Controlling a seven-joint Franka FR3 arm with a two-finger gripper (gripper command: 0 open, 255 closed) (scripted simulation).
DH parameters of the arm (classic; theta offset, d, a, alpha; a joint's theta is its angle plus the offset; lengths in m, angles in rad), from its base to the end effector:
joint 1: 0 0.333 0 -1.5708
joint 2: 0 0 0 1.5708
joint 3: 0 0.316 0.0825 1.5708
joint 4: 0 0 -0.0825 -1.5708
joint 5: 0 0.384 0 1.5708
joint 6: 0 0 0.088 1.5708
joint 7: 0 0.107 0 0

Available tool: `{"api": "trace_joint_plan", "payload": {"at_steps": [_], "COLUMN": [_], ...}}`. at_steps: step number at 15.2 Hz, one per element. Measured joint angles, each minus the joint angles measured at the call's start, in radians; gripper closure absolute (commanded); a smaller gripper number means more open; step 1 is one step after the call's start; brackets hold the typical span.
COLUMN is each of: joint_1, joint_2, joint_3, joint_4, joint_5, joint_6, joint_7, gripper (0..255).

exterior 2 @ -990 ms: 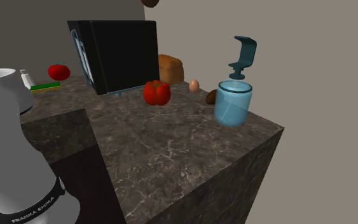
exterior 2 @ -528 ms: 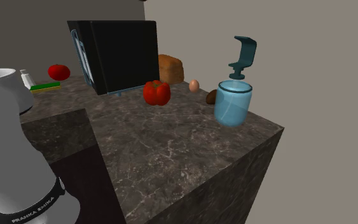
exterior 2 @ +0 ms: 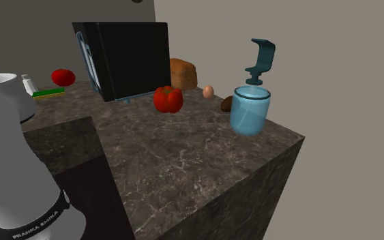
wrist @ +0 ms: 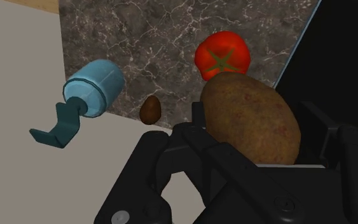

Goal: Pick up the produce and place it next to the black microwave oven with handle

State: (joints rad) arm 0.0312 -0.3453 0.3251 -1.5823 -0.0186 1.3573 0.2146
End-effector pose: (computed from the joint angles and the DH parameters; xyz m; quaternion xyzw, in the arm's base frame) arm 0.3759 0.1787 0.7572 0.9947 0.0620 0.0670 0.0465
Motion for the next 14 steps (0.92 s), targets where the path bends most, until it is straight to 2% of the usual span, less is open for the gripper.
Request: {"api": "trace_joint_plan", "payload": {"at_steps": [5, 7, 14], "joint_1": [0.03, 0.039, 0.044], "joint_2": [0.116, 0.138, 0.081], "joint_3": [0.12, 0.144, 0.134], "joint_4": [0.113, 0.122, -0.031], "joint_5": [-0.027, -0.033, -0.008], "joint_6": [-0.013, -0.006, 0.096], "joint_7": [0.148, 0.182, 0.184], "gripper": [255, 255, 255]}}
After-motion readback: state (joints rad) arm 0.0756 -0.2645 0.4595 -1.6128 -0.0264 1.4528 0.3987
